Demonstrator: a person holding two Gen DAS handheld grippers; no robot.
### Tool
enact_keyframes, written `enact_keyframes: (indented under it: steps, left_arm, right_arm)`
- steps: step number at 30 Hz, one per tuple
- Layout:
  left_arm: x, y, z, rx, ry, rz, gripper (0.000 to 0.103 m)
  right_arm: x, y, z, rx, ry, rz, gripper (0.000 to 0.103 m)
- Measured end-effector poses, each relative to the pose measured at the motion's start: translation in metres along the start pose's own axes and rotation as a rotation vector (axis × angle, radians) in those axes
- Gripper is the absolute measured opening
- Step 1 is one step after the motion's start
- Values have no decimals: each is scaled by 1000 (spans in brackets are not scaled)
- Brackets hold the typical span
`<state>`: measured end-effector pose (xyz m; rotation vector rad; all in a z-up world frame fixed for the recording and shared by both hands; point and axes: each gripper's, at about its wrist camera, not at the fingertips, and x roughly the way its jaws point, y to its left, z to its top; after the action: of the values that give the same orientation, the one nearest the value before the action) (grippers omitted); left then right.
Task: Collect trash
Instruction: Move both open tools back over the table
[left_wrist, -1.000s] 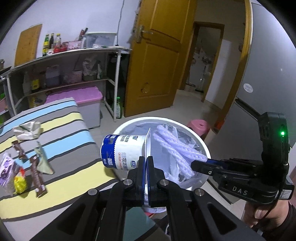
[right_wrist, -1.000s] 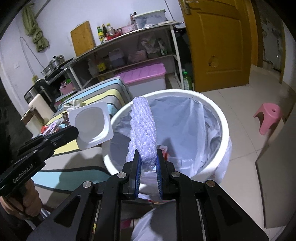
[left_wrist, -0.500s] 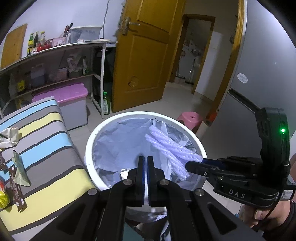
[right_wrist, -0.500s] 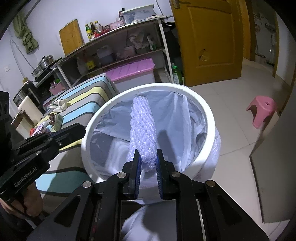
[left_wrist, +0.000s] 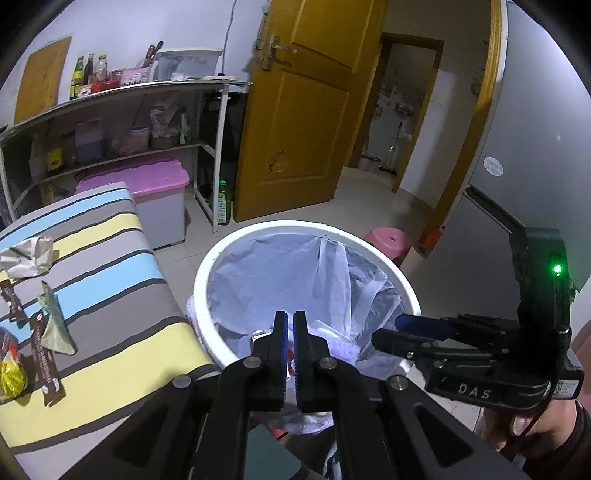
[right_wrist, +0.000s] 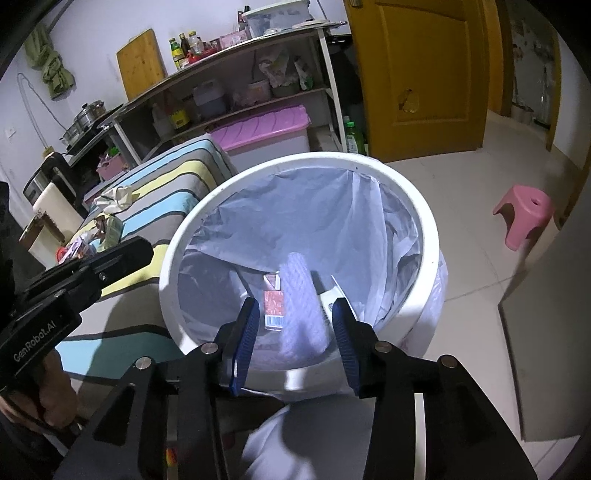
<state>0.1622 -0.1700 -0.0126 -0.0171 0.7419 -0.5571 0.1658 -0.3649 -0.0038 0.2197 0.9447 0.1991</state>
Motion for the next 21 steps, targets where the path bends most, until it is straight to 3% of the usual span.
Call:
enact_keyframes:
  steps: [15,21]
  left_arm:
    - [-41,18,-19,-58,-33,74,7]
    - [-61,31,-29,-97,-58,118,25]
  right_arm:
    - [-21,25,-2,-44,-61,52,42]
    - [-25,50,-6,-105,-92,117,45]
